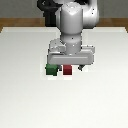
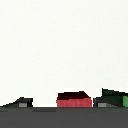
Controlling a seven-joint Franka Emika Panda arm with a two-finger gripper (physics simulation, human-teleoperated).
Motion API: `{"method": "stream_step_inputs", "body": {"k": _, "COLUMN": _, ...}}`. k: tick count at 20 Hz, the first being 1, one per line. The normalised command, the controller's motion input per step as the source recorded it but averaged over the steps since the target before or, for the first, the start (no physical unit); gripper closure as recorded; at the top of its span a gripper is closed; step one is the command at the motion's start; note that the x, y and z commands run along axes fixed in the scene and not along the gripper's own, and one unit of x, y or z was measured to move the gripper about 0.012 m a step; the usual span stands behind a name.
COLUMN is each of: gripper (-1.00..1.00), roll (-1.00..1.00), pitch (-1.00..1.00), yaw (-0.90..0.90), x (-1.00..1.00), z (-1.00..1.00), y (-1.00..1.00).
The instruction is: Place the red cube on top of the green cube.
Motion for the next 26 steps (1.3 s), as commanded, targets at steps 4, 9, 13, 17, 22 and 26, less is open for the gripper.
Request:
{"method": "stream_step_inputs", "body": {"k": 4, "gripper": -1.0, "roll": 0.0, "pitch": 0.0, "yaw": 0.0, "x": 0.0, "z": -0.25, "y": 0.0}}
{"method": "stream_step_inputs", "body": {"k": 9, "gripper": -1.0, "roll": 0.0, "pitch": 0.0, "yaw": 0.0, "x": 0.0, "z": 0.0, "y": 0.0}}
{"method": "stream_step_inputs", "body": {"k": 13, "gripper": 1.0, "roll": 0.0, "pitch": 0.0, "yaw": 0.0, "x": 0.0, "z": 0.0, "y": 0.0}}
{"method": "stream_step_inputs", "body": {"k": 17, "gripper": 1.0, "roll": 0.0, "pitch": 0.0, "yaw": 0.0, "x": 0.0, "z": 0.0, "y": 0.0}}
{"method": "stream_step_inputs", "body": {"k": 22, "gripper": 1.0, "roll": 0.0, "pitch": 0.0, "yaw": 0.0, "x": 0.0, "z": 0.4, "y": 0.0}}
{"method": "stream_step_inputs", "body": {"k": 26, "gripper": 1.0, "roll": 0.0, "pitch": 0.0, "yaw": 0.0, "x": 0.0, "z": 1.0, "y": 0.0}}
